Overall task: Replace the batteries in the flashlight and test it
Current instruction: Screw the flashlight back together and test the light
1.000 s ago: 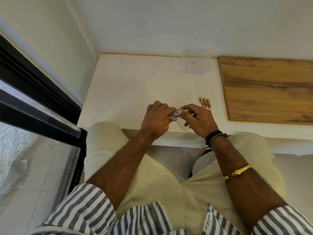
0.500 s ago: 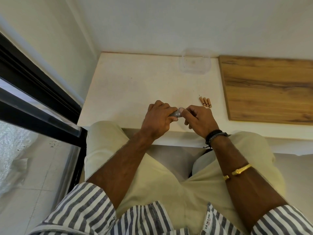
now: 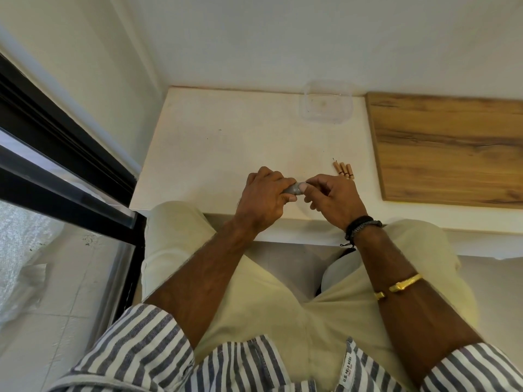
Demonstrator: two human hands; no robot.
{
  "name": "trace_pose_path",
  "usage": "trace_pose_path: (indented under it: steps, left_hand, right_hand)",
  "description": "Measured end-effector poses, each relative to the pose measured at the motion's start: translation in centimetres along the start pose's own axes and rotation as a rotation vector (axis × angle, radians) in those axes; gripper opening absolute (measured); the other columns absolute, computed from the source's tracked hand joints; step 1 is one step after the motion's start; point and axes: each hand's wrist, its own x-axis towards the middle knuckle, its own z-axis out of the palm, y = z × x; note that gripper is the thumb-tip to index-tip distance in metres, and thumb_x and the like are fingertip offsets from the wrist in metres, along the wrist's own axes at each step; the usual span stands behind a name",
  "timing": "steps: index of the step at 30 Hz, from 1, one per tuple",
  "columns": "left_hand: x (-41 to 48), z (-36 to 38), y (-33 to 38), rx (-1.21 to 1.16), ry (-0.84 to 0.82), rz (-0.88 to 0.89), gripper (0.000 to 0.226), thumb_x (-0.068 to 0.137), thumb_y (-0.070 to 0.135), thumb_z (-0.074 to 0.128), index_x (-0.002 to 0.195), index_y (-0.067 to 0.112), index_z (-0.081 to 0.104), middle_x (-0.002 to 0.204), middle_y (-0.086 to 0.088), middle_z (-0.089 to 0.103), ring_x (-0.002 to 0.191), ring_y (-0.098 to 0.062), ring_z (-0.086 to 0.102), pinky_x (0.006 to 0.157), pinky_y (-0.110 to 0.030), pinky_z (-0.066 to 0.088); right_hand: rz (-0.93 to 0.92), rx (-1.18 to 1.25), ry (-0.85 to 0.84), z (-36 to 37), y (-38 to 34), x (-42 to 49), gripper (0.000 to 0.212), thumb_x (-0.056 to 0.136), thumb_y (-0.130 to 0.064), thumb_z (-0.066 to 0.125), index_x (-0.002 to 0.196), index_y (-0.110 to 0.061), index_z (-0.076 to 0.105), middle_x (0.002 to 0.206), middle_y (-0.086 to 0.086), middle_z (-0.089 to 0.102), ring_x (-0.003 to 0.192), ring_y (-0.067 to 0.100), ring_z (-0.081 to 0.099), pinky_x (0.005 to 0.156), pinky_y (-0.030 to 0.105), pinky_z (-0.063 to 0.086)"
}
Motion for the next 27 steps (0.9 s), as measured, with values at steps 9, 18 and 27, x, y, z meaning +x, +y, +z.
trace_pose_path:
  steps: [9, 18, 27]
  left_hand:
    - [0.09, 0.01, -0.06, -0.007, -0.001, -0.032, 0.034, 0.098, 0.033, 0.055, 0.126, 0.016, 0.063, 0.11, -0.003, 0.068, 0.104, -0.022, 0.049, 0.091, -0.035, 0.035]
    - [0.27, 0.19, 0.26, 0.001, 0.002, -0.002, 0.03, 0.098, 0.034, 0.054, 0.121, 0.019, 0.064, 0.104, -0.001, 0.068, 0.1, -0.02, 0.048, 0.088, -0.033, 0.033]
    - [0.2, 0.14, 0.09, -0.015, -0.024, -0.028, 0.033, 0.099, 0.033, 0.053, 0.125, 0.016, 0.062, 0.109, -0.003, 0.067, 0.104, -0.021, 0.048, 0.09, -0.034, 0.033]
  right_hand:
    - [-0.066, 0.007, -0.063, -0.24, 0.1, 0.02, 0.038, 0.089, -0.028, 0.077, 0.126, -0.028, 0.067, 0.114, -0.008, 0.07, 0.088, 0.007, 0.07, 0.081, 0.026, 0.06]
    - [-0.019, -0.005, -0.016, -0.55, 0.08, -0.06, 0.022, 0.096, -0.037, 0.065, 0.104, -0.017, 0.074, 0.078, -0.005, 0.074, 0.064, 0.004, 0.069, 0.066, 0.021, 0.056]
    - [-0.043, 0.021, -0.052, -0.46, 0.07, 0.02, 0.035, 0.09, -0.033, 0.075, 0.123, -0.027, 0.066, 0.108, -0.01, 0.069, 0.084, 0.003, 0.069, 0.076, 0.022, 0.059]
